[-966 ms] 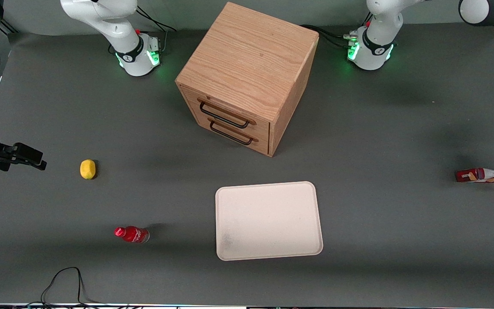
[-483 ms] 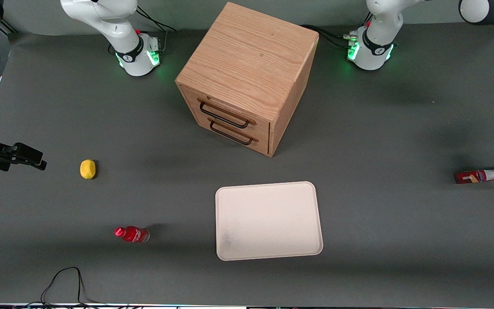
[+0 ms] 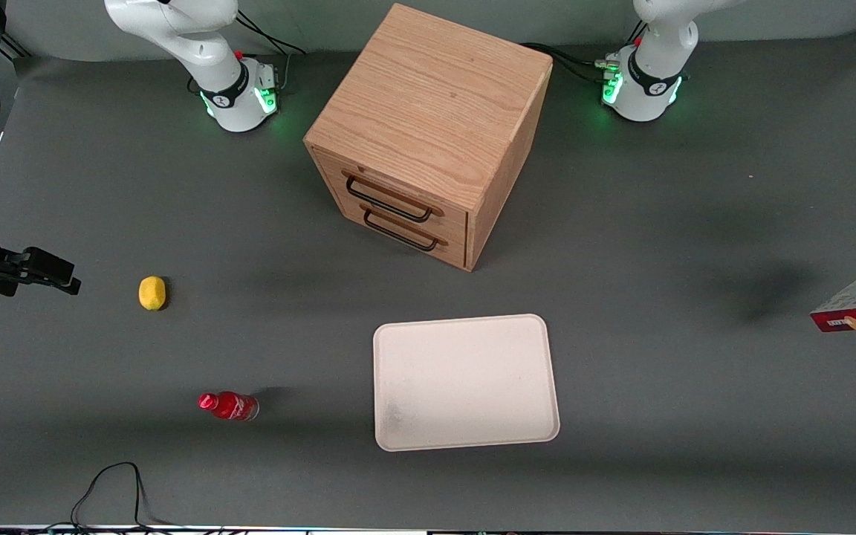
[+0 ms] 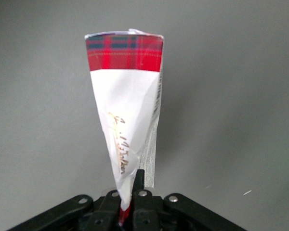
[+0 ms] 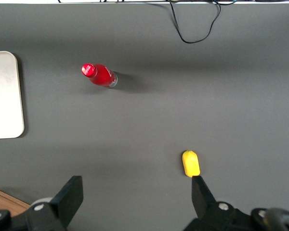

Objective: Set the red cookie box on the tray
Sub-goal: 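Lift the held cookie box and carry it toward the white tray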

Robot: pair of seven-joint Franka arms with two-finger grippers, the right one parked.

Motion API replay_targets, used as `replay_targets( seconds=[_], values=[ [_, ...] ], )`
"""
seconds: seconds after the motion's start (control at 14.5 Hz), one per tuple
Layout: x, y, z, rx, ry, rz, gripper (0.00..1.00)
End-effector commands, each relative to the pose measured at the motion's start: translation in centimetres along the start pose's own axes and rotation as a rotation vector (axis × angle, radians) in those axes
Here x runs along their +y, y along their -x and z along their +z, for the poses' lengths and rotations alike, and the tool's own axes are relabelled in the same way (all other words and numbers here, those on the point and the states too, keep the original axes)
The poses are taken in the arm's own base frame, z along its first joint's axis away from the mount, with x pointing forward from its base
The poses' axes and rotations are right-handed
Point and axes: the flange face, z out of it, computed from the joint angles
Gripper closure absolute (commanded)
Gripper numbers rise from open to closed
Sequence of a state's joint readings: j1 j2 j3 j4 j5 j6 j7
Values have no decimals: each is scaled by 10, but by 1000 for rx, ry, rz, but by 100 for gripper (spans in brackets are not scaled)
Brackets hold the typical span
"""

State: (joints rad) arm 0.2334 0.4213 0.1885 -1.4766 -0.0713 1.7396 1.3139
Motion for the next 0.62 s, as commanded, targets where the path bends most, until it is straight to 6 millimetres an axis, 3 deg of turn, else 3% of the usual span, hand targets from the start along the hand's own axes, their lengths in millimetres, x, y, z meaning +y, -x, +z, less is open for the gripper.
replay_targets(
  seconds=[0.0, 0.28, 0.55],
  values=[
    [27, -35, -51, 28, 38, -174, 100],
    [87, -122, -104, -6, 57, -381, 100],
    [156, -235, -107, 28, 93, -606, 100]
  ],
)
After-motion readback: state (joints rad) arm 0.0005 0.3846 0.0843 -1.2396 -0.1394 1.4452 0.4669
